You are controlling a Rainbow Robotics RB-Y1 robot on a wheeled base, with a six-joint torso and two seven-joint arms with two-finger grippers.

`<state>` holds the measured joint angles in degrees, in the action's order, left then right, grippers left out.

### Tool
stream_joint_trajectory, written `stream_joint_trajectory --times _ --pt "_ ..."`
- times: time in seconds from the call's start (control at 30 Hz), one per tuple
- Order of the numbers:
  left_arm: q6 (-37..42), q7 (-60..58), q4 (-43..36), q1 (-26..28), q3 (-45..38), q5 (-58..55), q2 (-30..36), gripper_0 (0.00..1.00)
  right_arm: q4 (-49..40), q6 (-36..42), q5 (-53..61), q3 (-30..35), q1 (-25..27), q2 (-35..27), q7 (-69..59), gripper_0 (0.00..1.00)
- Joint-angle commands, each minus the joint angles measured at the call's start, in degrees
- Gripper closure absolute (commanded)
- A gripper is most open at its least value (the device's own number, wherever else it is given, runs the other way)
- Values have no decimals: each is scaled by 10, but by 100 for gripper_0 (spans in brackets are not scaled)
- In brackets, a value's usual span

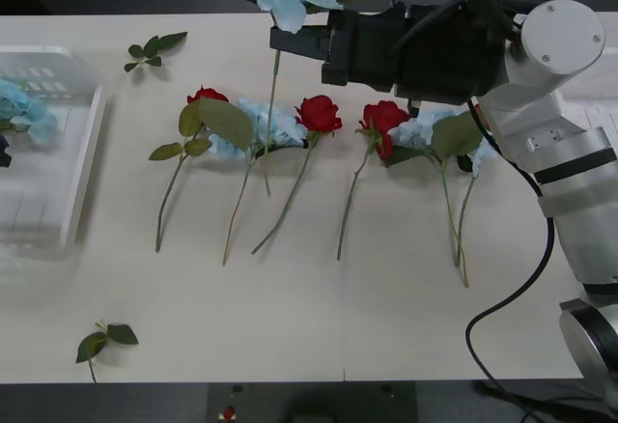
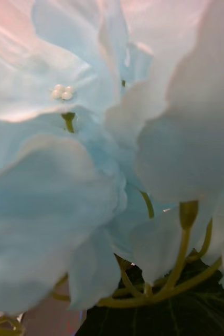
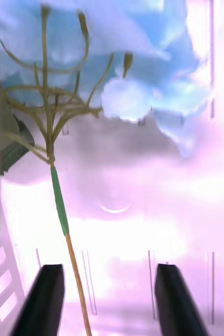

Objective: Put the red flowers into the right box and the blue flowers into the left box

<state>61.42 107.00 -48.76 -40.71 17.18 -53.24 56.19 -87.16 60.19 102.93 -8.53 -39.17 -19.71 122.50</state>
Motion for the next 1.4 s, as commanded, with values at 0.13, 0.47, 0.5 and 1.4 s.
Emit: stream_joint_trajectory --times 0.13,0.47,0.5,1.4 --pt "28 6 -78 -2 -63 -15 11 0 -13 -21 -31 4 -15 71 33 100" --pt "64 111 -142 -2 -86 -194 10 0 -12 -45 -64 6 -15 117 37 100" --pt "71 121 -142 -2 -88 -214 10 0 -12 -46 -67 7 -15 117 37 100" --pt "310 320 -90 -4 -126 -679 -99 0 -1 -62 -62 6 -15 127 43 100"
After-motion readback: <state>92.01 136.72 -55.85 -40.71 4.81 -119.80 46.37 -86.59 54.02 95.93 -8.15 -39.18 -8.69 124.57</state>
